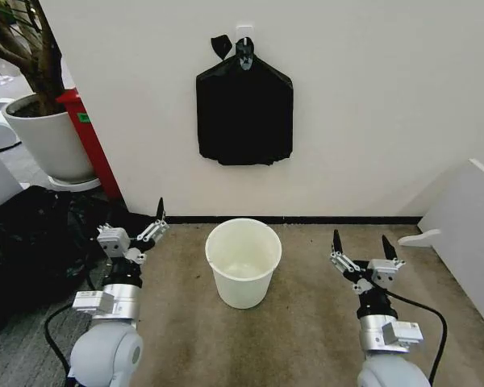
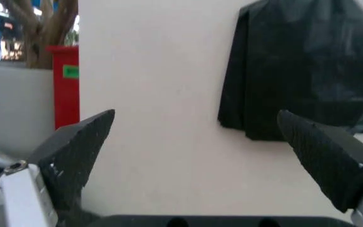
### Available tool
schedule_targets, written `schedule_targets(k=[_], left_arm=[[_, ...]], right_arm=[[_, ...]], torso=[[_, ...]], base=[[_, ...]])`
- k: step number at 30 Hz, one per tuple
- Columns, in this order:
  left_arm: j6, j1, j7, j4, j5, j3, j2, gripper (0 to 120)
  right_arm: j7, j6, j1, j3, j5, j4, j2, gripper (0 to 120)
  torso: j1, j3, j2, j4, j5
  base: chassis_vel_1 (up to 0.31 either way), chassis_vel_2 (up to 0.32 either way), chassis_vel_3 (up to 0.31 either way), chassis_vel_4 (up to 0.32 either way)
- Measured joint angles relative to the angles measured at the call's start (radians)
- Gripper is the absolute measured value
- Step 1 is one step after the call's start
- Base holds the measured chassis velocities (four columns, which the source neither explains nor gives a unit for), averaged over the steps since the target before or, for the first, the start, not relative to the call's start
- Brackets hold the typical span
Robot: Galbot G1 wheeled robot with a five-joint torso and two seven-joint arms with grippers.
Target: Place the garbage bag over the trash bin.
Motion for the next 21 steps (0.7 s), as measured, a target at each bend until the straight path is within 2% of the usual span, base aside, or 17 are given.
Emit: schedule_targets(k=[2,7,10,16,17,18,21], left_arm=[[0.009,0.000,-0.002,-0.004,-0.008,0.000,0.000,100],[0.040,-0.001,-0.003,-0.055,-0.135,-0.017,0.022,100],[0.039,0.004,-0.010,-0.057,-0.136,-0.022,0.022,100],[0.042,0.051,-0.042,-0.085,-0.103,-0.018,0.008,100],[0.042,0.051,-0.042,-0.085,-0.103,-0.018,0.008,100],[0.031,0.062,-0.037,-0.096,-0.099,-0.019,0.009,100],[0.026,0.076,-0.044,-0.100,-0.078,-0.023,0.009,100]], right_arm=[[0.000,-0.002,0.003,-0.001,0.002,-0.002,-0.003,100],[-0.003,0.003,0.037,-0.020,0.020,0.000,-0.033,100],[-0.007,-0.006,0.064,-0.032,0.036,0.006,-0.040,100],[-0.069,-0.075,0.198,-0.052,0.289,0.005,-0.030,100],[-0.069,-0.075,0.198,-0.052,0.289,0.005,-0.030,100],[-0.087,-0.072,0.255,-0.073,0.376,-0.025,-0.034,100],[-0.122,-0.006,0.391,-0.132,0.484,-0.120,-0.050,100]], torso=[[0.000,0.000,0.000,0.0000,0.0000],[0.000,0.000,0.000,-0.0001,0.0001],[0.000,0.000,0.000,0.0000,0.0000],[0.000,0.000,0.000,-0.0001,-0.0001],[0.000,0.000,0.000,-0.0001,-0.0001],[0.000,0.000,0.000,-0.0003,-0.0003],[0.000,0.000,0.000,0.0000,0.0000]], base=[[0.000,0.000,0.000,0.000],[0.000,0.000,0.000,0.000],[0.000,0.000,0.000,0.000],[0.000,0.000,0.000,0.000],[0.000,0.000,0.000,0.000],[0.000,0.000,0.000,0.000],[0.000,0.000,0.000,0.000]])
